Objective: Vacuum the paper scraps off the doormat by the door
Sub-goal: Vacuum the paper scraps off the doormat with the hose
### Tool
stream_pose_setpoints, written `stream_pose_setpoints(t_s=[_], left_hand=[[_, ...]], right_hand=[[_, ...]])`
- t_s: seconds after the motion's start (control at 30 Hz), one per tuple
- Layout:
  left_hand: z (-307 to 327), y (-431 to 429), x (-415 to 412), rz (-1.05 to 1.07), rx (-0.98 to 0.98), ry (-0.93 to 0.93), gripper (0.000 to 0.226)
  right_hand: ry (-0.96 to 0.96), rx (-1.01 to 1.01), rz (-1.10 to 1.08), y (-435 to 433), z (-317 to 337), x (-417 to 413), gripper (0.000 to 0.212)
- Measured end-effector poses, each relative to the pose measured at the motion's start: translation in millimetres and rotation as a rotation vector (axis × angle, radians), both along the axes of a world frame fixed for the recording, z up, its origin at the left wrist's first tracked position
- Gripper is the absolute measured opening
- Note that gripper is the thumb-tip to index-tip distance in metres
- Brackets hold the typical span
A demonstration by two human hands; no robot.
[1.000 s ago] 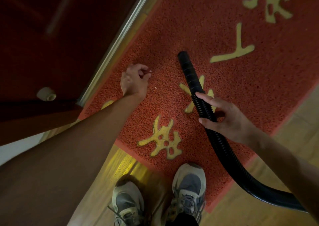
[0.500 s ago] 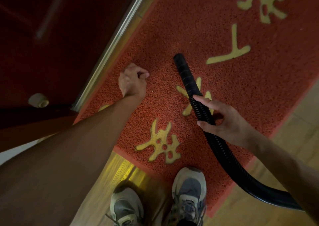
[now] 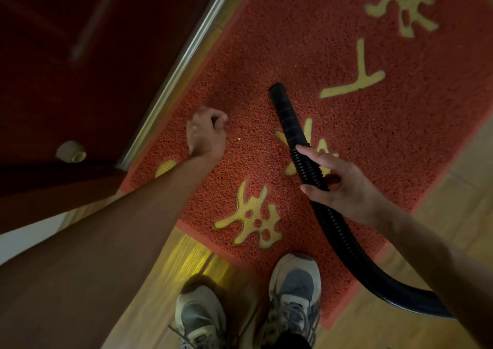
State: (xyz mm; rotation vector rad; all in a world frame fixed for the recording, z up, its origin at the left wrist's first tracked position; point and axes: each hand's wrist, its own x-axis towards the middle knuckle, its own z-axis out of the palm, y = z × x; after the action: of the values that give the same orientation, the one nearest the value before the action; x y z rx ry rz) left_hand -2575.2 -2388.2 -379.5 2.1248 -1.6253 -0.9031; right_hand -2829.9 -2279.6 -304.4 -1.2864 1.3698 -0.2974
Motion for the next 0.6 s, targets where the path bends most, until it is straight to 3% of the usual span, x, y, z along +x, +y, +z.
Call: stream_pose_setpoints(t_s=[0.2,0.33,0.43,0.6], left_hand=[[17.5,9.7,-18.9,-0.018,0.089,0.098,0.006],[46.7,17.8,-23.3,0.127,0.164,0.075,0.012],[74.7,34.3,-24.0,0.119,0.324,0.127,0.007],[153.6,91.3,-28.0,0.221,0.69,0.606,0.036]], right_hand=[[-0.04,0.044,-0.001,0.6,16.4,10.8,0.07],[-0.155,0.138,-0.154,2.3,36.3,17.9,0.065],[-0.2,0.201,-0.251,5.4,51.0,25.0,0.063],[-0.238,0.418,-0.367,6.1,81.0,47.6,0.061]])
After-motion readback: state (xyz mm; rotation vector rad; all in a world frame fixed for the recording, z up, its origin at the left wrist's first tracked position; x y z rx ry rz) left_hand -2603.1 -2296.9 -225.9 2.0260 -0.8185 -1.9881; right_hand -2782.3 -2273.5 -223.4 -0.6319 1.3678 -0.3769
